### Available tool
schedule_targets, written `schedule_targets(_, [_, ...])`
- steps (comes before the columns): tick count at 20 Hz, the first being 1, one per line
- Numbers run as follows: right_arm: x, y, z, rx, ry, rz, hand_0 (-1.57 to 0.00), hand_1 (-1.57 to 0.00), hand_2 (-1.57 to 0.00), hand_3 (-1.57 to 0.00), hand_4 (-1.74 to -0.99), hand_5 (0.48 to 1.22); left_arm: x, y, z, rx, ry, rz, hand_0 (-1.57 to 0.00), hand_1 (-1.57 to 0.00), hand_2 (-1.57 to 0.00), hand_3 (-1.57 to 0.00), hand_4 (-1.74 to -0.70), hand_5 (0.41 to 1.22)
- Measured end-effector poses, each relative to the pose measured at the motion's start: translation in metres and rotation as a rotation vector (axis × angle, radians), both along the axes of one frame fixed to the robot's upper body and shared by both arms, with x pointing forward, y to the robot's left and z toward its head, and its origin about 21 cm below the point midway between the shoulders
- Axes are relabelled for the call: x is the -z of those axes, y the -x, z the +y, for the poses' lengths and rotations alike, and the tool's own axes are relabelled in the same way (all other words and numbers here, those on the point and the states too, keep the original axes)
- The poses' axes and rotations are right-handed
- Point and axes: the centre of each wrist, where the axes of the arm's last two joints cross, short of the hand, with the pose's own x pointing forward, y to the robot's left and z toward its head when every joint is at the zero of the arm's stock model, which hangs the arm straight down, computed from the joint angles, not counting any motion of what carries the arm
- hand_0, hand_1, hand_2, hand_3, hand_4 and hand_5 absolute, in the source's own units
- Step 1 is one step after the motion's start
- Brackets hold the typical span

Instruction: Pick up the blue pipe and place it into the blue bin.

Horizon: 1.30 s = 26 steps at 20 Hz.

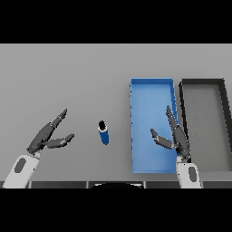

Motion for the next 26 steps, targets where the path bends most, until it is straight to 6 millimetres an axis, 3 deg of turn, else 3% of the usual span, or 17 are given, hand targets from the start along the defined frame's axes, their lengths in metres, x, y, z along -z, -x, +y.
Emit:
schedule_targets(6, [0.004,-0.001,-0.003,0.0,0.005,-0.006,0.0,0.0,0.0,0.0,-1.248,0.612,-0.003,0.01,-0.035,0.157,-0.02,0.075,0.0,0.0,0.0,0.0,-1.09,0.472])
schedule_targets(11, [0.006,0.0,0.002,-0.005,-0.005,0.006,0.0,0.0,0.0,0.0,-1.265,0.616,0.013,0.011,-0.066,0.237,-0.025,0.115,0.0,0.0,0.0,0.0,-1.11,0.447])
schedule_targets(20, [0.005,0.005,-0.004,0.013,-0.015,0.018,0.0,0.0,0.0,0.0,-1.274,0.603,0.04,-0.012,-0.113,0.288,0.02,0.179,0.0,0.0,0.0,0.0,-1.11,0.444])
schedule_targets(23, [0.003,0.007,-0.003,0.013,-0.012,0.008,0.0,0.0,0.0,0.0,-1.267,0.598,0.045,-0.021,-0.128,0.291,-0.01,0.128,0.0,0.0,0.0,0.0,-1.07,0.445])
schedule_targets(26, [0.002,0.007,0.0,0.012,-0.02,0.011,0.0,0.0,0.0,0.0,-1.267,0.6,0.052,-0.025,-0.143,0.317,0.06,0.13,0.0,0.0,-0.02,-0.02,-1.11,0.507])
